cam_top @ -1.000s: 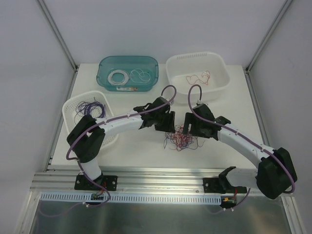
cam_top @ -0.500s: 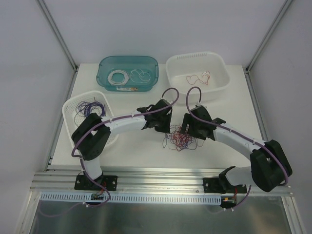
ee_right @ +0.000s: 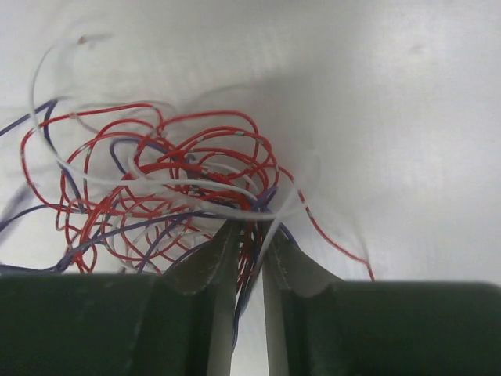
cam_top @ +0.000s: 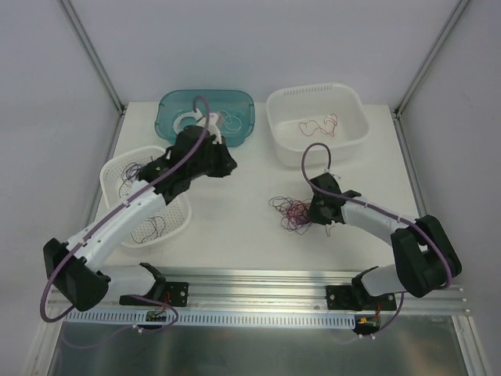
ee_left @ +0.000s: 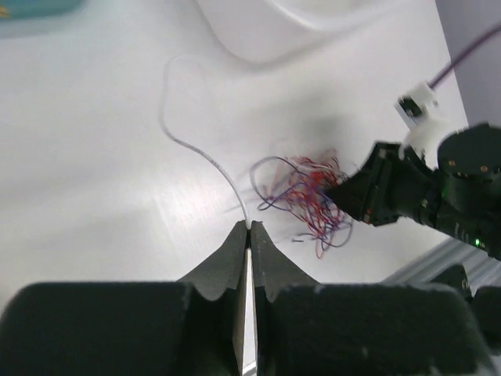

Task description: Untangle the cables

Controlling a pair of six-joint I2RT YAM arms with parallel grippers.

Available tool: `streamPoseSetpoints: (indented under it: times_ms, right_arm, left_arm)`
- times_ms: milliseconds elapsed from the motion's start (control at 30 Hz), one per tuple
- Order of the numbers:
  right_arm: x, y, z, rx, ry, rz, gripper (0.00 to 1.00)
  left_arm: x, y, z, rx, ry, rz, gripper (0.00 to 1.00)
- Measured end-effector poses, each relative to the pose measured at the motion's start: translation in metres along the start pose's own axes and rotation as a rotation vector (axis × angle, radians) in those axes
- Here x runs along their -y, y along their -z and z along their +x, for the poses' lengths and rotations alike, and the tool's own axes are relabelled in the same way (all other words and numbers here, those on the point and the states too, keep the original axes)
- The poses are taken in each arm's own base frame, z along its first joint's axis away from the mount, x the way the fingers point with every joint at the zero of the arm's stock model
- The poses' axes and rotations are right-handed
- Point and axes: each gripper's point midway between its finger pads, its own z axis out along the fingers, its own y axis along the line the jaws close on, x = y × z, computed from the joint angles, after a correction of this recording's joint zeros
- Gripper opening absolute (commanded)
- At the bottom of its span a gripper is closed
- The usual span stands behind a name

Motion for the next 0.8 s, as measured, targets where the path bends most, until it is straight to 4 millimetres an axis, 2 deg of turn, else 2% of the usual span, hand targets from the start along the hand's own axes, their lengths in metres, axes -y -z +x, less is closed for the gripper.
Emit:
streamPoseSetpoints:
  times_ms: [133,200,333,400,500,633,700,800]
  right_arm:
    - [0.031,0.007,-0.005,0.019,-0.049,0.066,0.18]
    - [0.042,0.012,-0.009,0.034,-0.076,0.082,0.18]
    - [0.060,0.028,-0.023,0.087,-0.107,0.104,0.22]
    - [0.072,0.034,-0.024,0.095,-0.114,0.138,0.26]
    - [0.088,0.041,-0.021,0.087,-0.114,0.183,0.29]
    - [0.101,0.048,-0.019,0.080,-0.110,0.225,0.34]
    - [0.105,0.050,-0.017,0.075,-0.107,0.239,0.37]
    - [0.107,0.054,-0.015,0.064,-0.094,0.243,0.49]
  left_arm:
    - [-0.042,0.047,-0.057,0.148,0.042,-0.094,0.00]
    - [-0.052,0.075,-0.083,0.213,0.040,-0.124,0.00]
    - [-0.053,0.126,-0.131,0.342,0.002,-0.149,0.00]
    - [-0.055,0.150,-0.155,0.419,-0.015,-0.175,0.00]
    - [-0.052,0.178,-0.180,0.501,-0.046,-0.197,0.00]
    - [-0.046,0.199,-0.201,0.552,-0.085,-0.207,0.00]
    - [-0.044,0.202,-0.210,0.561,-0.097,-0.210,0.00]
    - [-0.036,0.199,-0.222,0.556,-0.110,-0.180,0.00]
